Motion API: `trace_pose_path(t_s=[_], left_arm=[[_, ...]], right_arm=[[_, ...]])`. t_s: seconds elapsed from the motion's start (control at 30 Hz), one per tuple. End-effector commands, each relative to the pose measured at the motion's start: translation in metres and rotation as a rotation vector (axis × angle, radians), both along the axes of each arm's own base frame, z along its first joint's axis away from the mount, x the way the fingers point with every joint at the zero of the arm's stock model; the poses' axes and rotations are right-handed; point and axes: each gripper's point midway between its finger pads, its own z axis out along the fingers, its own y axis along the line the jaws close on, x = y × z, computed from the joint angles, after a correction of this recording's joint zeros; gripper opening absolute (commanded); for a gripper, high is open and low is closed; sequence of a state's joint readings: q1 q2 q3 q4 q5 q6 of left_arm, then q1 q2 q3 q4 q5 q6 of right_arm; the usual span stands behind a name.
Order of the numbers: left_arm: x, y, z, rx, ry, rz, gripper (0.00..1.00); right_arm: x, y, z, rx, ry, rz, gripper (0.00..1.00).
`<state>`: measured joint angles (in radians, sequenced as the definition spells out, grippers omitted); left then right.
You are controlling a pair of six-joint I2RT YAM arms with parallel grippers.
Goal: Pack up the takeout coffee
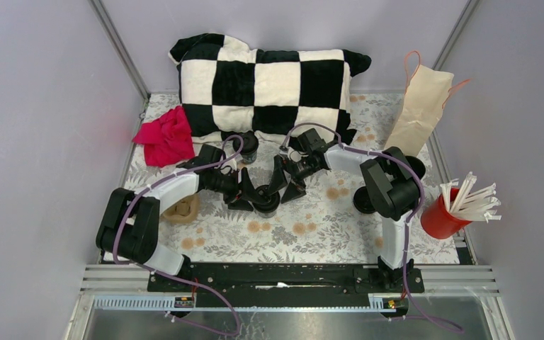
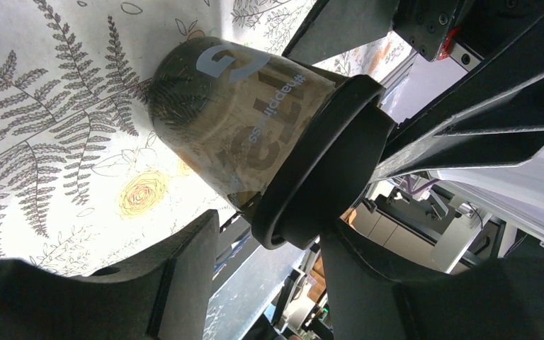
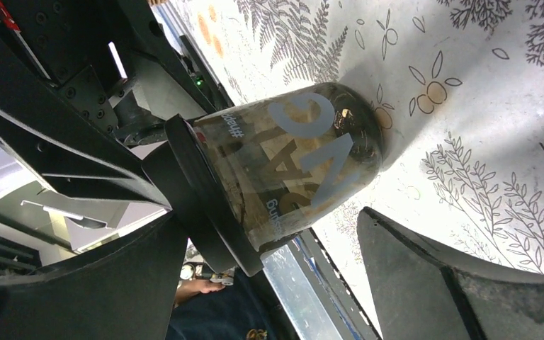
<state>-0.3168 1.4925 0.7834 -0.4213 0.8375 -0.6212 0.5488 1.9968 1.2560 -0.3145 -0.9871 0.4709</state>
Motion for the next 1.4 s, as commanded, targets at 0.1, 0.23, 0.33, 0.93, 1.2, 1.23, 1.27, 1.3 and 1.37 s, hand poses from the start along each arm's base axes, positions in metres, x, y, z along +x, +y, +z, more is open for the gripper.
trace_pose_path(t_s=[0.1,0.23,0.33,0.93,1.2,1.23,1.27,1.3,1.37], left_arm=[[-0.010,0.056,-0.083,0.416,0.076,0.062,0.56],[-0.009,0.060,-0.089,0.446,0.088,0.065,0.55],[-0.004,0.060,-0.086,0.452,0.077,0.067,0.55],[-0.002,0.060,-0.093,0.465,0.094,0.079,0.54],[0.012,0.054,-0.071,0.437,0.036,0.062,0.54],[0.013,0.053,-0.072,0.438,0.034,0.057,0.54],[0.012,0.053,-0.073,0.440,0.038,0.052,0.54],[0.012,0.052,-0.074,0.442,0.040,0.050,0.54],[0.011,0.051,-0.076,0.441,0.040,0.046,0.54]], right_arm=[[-0.012,-0.032,-0.067,-0.147,0.040,-0.061,0.87],[-0.012,-0.041,-0.064,-0.206,-0.006,-0.040,0.85],[0.003,-0.030,-0.017,-0.139,-0.065,-0.039,0.86],[-0.008,-0.057,-0.087,-0.348,0.098,-0.166,0.84],[0.030,-0.007,0.023,-0.060,-0.055,-0.094,0.93],[0.032,-0.003,0.027,-0.036,-0.059,-0.093,0.94],[0.032,0.000,0.027,-0.024,-0.057,-0.092,0.94],[0.032,0.003,0.026,-0.018,-0.056,-0.084,0.95],[0.033,0.006,0.016,-0.033,-0.057,-0.080,0.96]])
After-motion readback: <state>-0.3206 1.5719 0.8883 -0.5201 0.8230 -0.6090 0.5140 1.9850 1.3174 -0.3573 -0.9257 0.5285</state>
